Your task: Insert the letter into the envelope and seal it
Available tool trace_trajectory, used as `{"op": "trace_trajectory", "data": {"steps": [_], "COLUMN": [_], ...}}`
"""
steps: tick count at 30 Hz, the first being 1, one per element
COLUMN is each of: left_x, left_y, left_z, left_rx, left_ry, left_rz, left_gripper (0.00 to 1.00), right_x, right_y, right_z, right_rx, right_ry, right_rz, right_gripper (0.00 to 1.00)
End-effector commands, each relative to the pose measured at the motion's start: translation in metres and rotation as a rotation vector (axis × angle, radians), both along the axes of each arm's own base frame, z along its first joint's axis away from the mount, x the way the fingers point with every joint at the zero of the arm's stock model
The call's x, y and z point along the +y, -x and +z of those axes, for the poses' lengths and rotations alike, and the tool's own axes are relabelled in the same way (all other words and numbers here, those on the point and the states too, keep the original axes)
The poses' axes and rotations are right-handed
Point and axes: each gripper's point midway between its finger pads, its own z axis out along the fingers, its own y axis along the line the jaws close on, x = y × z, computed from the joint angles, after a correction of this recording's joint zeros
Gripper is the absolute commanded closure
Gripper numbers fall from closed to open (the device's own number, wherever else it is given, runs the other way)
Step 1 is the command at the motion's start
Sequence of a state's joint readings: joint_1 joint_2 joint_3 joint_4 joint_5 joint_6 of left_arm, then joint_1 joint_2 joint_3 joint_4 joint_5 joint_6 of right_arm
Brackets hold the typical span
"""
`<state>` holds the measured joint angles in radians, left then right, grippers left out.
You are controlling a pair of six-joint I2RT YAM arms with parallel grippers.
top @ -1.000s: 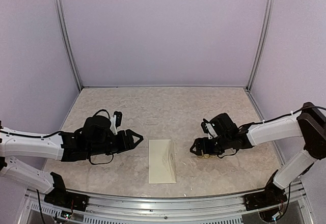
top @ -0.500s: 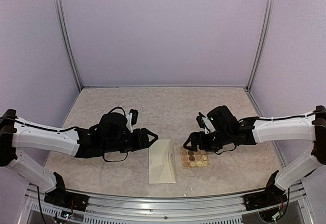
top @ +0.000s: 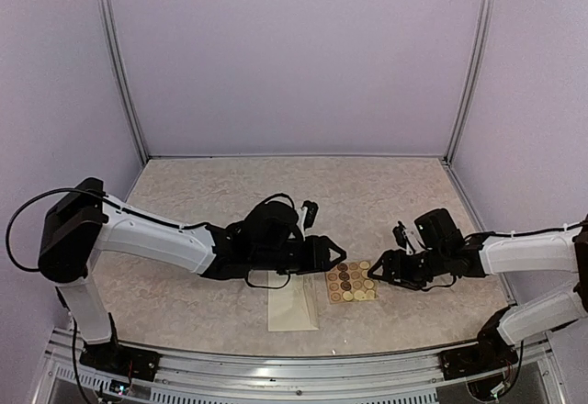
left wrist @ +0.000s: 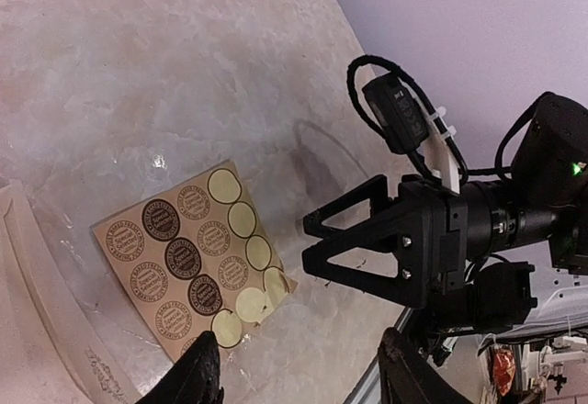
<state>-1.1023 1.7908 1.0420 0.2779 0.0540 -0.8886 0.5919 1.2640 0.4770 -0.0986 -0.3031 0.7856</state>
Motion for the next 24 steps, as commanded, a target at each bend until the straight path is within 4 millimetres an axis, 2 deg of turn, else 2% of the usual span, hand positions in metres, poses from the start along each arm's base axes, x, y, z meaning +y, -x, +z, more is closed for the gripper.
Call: {"op": "trace_trajectory", "data": {"steps": [1,6,12,19,24], "left_x": [-0.028,-0.04,-0.032,-0.026,-0.023], "left_y": [0.006,0.008,0.009,0.012,0.013], "left_z": [-0.019,-0.061,-0.093,-0.114,-0.12], "left_rx": [0.019,0.069,0.1,0.129,0.139], "left_ry": [-0.005,-0.075,-0.148,-0.188,-0.198], "left_rz": [-0.089,-0.118,-0.097,-0.096,-0.093], "left_gripper": [0.46,0.46,0.46,0.47,0.47], "right_x": [0.008,0.01,0.014,0.019,0.023], "right_y": [-0.006,-0.009,-0.009,-0.009,-0.011], "right_z": [0.007,0.002,-0.003,-0.013,-0.017], "right_rx": [-0.017,-0.007,0.015,0.047,0.061], "right_ry": [-0.08,-0.091,-0.102,-0.114,-0.128], "right_rz": [0.013,0.008,0.015,0.027,0.033], "right_gripper": [0.26,0.26,0.28,0.31,0.32]}}
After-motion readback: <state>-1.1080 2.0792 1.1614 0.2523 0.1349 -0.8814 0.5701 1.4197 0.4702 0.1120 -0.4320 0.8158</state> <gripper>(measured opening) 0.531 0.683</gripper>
